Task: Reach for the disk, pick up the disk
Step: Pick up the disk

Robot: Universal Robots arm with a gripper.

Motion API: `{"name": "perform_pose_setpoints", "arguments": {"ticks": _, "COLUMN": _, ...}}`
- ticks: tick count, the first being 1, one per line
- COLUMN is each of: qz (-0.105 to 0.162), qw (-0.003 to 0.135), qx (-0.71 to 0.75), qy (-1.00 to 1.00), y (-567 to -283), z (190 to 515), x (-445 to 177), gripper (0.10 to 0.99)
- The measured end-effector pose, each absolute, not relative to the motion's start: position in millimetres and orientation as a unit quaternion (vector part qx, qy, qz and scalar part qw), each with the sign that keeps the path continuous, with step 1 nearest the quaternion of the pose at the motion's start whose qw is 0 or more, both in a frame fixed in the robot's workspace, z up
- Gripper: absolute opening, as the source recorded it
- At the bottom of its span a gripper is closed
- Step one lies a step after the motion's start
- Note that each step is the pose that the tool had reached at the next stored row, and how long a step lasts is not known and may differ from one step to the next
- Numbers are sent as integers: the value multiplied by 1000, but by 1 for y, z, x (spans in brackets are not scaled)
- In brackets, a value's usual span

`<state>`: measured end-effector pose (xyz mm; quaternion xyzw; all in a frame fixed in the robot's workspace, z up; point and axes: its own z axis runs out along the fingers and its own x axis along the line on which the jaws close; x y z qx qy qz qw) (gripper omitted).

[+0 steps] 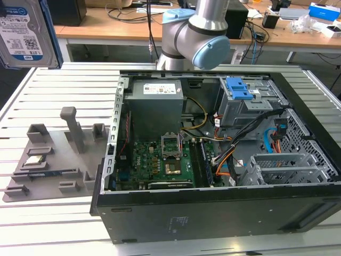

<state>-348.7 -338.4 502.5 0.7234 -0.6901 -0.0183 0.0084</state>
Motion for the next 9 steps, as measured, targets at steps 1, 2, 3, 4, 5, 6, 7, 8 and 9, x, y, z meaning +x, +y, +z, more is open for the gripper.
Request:
{"name": "perform_pose_setpoints", "arguments": {"ticks": 1, "qz": -18, "qw": 8, "qx": 723, "qy": -690, "y": -338, "z": 503, "x": -347, "gripper": 369}}
{"name": "perform_pose_setpoints", "arguments": {"ticks": 2, "qz": -18, "qw": 8, "qx": 723, "qy": -690, "y": -338, "z": 503, "x": -344, "gripper": 369}}
{"name": "perform_pose_setpoints", "arguments": {"ticks": 3, "qz": -18, "qw": 8, "qx": 723, "qy": -690, "y": -338, "z": 502, "x": -343, "gripper": 369}}
{"name": "perform_pose_setpoints", "arguments": {"ticks": 4, "qz": -18, "qw": 8, "qx": 723, "qy": -690, "y": -338, "z": 502, "x": -339, "gripper": 369}}
{"name": "perform_pose_setpoints", "arguments": {"ticks": 5, "qz": -18, "qw": 8, "qx": 723, "qy": -690, "y": -338, "z": 502, "x": -336, "gripper": 369}}
{"name": "perform_pose_setpoints", "arguments": {"ticks": 6, "qz": -18, "qw": 8, "qx": 723, "qy": -690, "y": -338, "z": 502, "x": -333, "gripper": 369}}
{"name": "perform_pose_setpoints", "arguments": {"ticks": 7, "qz": -18, "qw": 8, "qx": 723, "qy": -690, "y": -338, "z": 503, "x": -327, "gripper": 369}}
{"name": "perform_pose_setpoints", "arguments": {"ticks": 8, "qz": -18, "qw": 8, "qx": 723, "qy": -690, "y": -338, "z": 503, "x": -324, "gripper": 369}}
{"name": "perform_pose_setpoints", "arguments": {"ticks": 9, "qz": -18, "qw": 8, "qx": 723, "qy": -690, "y": -338, "z": 503, "x": -322, "gripper": 369}}
